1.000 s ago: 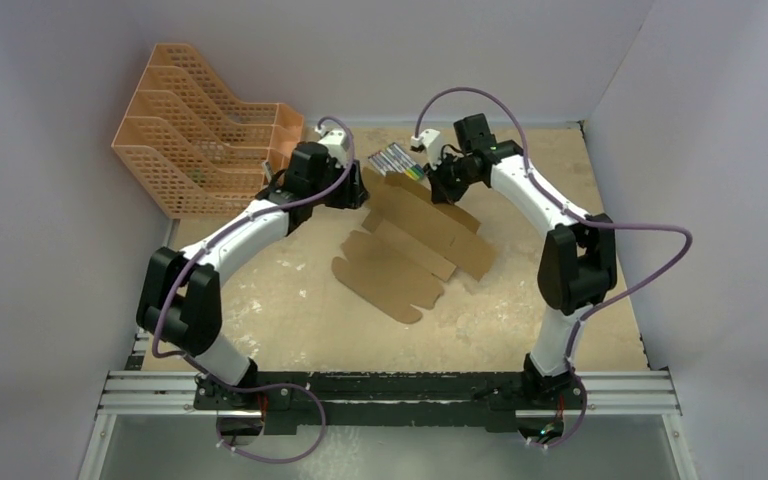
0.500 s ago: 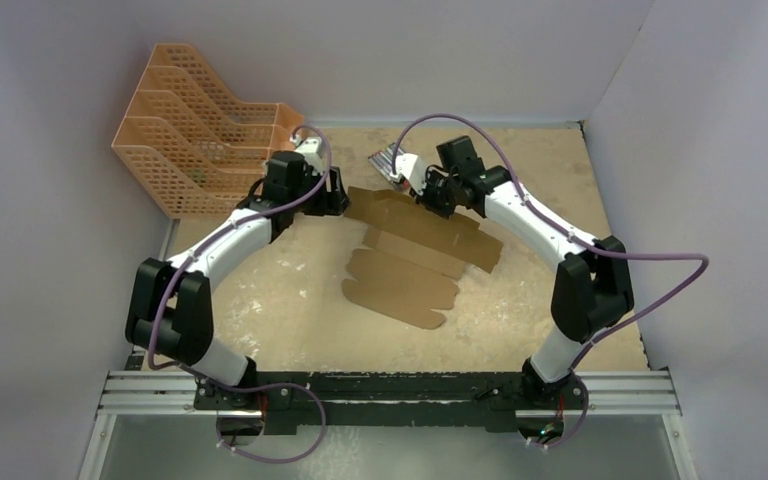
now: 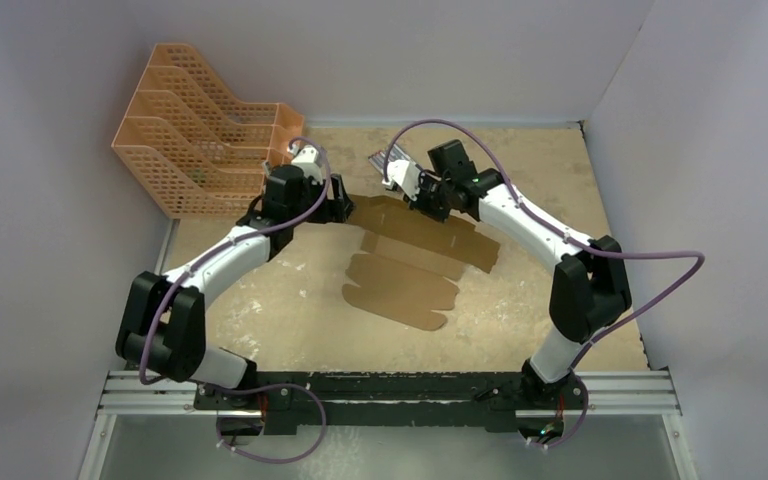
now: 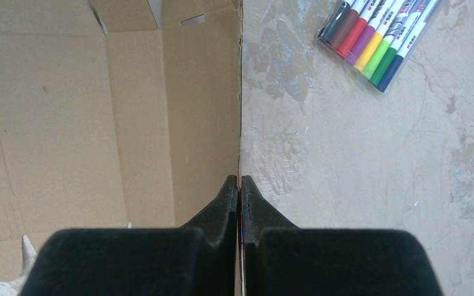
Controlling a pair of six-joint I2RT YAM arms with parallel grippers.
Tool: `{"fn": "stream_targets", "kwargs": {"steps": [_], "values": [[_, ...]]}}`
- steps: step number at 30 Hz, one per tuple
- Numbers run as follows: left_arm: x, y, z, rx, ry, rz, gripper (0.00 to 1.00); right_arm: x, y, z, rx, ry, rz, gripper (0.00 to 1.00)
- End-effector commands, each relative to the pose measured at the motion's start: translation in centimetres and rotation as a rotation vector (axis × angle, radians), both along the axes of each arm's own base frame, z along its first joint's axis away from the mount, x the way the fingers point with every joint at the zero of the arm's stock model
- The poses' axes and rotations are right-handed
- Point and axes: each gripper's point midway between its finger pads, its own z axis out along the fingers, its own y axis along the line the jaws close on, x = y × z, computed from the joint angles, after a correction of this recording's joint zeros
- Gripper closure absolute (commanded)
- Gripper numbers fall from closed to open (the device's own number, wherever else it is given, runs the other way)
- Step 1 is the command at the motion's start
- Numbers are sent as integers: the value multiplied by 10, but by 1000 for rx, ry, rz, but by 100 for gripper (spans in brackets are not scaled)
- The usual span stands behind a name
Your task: Fold the paper box
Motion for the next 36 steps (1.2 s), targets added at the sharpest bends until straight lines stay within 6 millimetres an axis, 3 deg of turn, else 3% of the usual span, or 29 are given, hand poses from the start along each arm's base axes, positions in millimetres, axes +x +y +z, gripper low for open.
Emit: {"fn": "stream_targets", "kwargs": {"steps": [1, 4, 9, 19, 25, 29, 36], "values": [[31, 12, 21, 82, -106, -35, 25, -6, 4, 16, 14, -28, 54, 100], [35, 19, 8, 118, -95, -76, 25, -10, 3, 14, 3, -13, 69, 100], [37, 11, -2, 68, -90, -216, 26, -15, 2, 13, -17, -15, 97, 100], [33, -11, -36, 68, 1, -443, 41, -14, 3, 15, -61, -65, 164, 100], [36, -11, -46, 96, -3, -487, 53, -14, 5, 14, -74, -73, 186, 100], [29, -13, -49, 81, 5, -514, 70, -13, 3, 12, -95, -87, 183, 100], [22, -11, -31, 81, -39, -473, 89, -8, 3, 11, -127, -176, 187, 100]]}}
